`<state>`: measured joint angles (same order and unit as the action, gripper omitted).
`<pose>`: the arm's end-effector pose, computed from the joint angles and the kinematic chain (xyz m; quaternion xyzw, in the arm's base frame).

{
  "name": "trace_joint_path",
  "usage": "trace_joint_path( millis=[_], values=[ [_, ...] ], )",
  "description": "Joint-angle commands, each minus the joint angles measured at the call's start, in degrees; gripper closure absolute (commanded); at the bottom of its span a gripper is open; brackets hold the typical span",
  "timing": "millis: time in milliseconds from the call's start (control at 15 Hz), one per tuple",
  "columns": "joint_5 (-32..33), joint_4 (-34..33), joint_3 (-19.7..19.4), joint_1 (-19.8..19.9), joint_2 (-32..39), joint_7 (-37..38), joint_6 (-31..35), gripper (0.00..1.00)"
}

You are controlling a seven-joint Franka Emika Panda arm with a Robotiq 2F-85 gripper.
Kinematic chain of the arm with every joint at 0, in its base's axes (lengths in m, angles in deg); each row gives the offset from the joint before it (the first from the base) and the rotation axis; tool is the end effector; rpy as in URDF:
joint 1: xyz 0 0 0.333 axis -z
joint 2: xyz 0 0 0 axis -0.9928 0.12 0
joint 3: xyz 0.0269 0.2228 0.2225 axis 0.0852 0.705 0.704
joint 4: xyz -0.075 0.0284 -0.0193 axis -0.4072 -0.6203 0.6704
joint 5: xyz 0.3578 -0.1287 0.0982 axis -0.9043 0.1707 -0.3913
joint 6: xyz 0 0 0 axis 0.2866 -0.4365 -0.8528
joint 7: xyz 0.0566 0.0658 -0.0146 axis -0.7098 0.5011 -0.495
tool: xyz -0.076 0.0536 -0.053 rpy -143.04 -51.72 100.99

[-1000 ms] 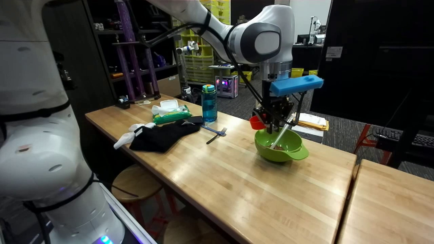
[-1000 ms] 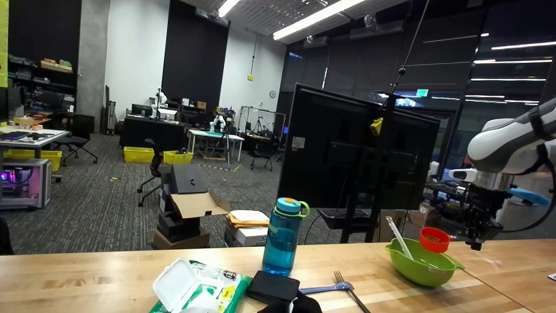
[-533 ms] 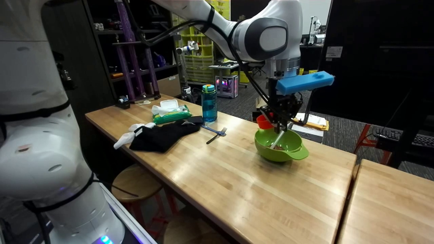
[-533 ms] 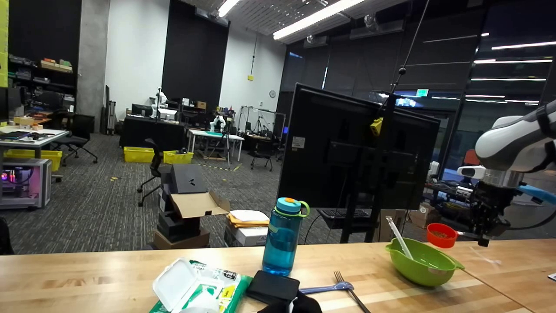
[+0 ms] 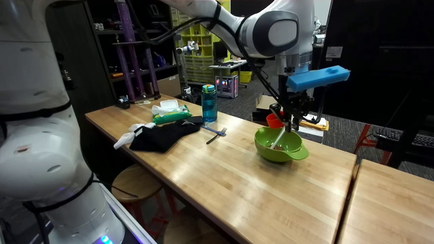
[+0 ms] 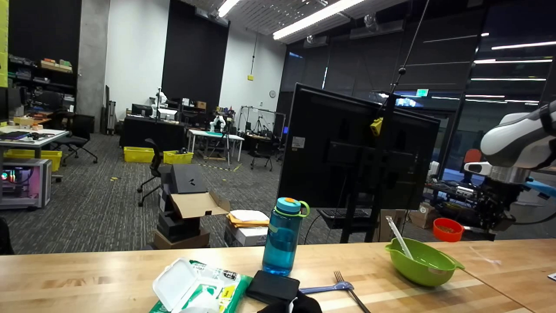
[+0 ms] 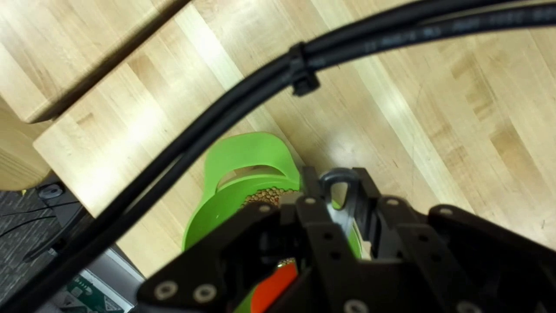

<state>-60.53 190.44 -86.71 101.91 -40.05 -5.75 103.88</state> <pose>0.4830 -0.3349 0.4338 0.9054 0.4163 -0.0039 0.0835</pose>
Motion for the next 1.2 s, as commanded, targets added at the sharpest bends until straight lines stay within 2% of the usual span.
trace_joint_path(
  millis=[0, 800, 1133],
  values=[
    [0.99, -3.17, -0.32, 0.25, 2.19, 0.88, -0.36, 0.94],
    [1.34, -11.40, 0.13, 1.79, 10.20, 1.33, -0.56, 0.94],
    [3.63, -13.94, 0.38, 1.58, 12.86, 2.89, -0.61, 0.94]
  ],
)
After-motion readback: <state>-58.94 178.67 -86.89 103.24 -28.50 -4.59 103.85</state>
